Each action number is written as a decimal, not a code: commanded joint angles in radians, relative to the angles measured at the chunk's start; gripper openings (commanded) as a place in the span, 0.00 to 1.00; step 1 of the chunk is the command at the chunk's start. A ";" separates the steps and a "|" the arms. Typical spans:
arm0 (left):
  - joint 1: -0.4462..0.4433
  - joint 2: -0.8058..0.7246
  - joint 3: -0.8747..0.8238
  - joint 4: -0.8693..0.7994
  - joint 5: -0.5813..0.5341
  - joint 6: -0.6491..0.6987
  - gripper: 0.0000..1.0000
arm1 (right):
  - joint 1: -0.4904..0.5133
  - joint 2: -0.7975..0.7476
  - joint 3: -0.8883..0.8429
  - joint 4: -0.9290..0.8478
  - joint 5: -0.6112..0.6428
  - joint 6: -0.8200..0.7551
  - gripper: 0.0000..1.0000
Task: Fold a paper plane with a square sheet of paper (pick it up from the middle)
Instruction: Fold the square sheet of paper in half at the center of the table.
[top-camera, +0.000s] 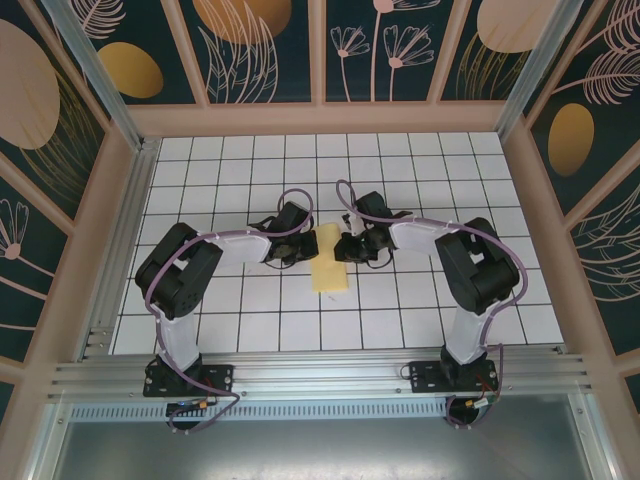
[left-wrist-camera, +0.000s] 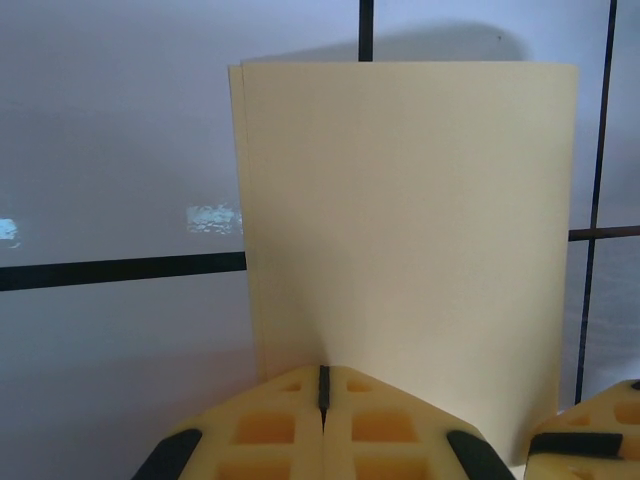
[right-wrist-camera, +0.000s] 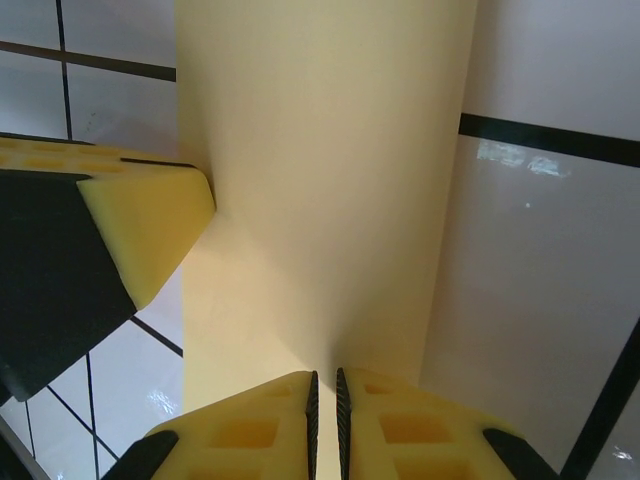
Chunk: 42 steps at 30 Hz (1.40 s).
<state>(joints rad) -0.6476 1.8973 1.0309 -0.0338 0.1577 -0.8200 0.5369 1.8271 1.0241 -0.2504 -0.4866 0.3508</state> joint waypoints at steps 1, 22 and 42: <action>-0.001 0.052 -0.018 -0.110 -0.063 0.004 0.03 | 0.003 0.029 0.021 -0.005 0.010 0.004 0.16; -0.003 0.049 -0.023 -0.115 -0.087 -0.002 0.02 | 0.004 -0.111 -0.057 0.007 -0.080 0.040 0.15; -0.004 0.051 -0.035 -0.108 -0.094 -0.014 0.03 | 0.016 -0.111 -0.246 0.003 -0.077 0.030 0.16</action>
<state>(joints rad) -0.6548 1.8973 1.0309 -0.0341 0.1368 -0.8242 0.5560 1.7512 0.8406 -0.1555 -0.5552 0.3809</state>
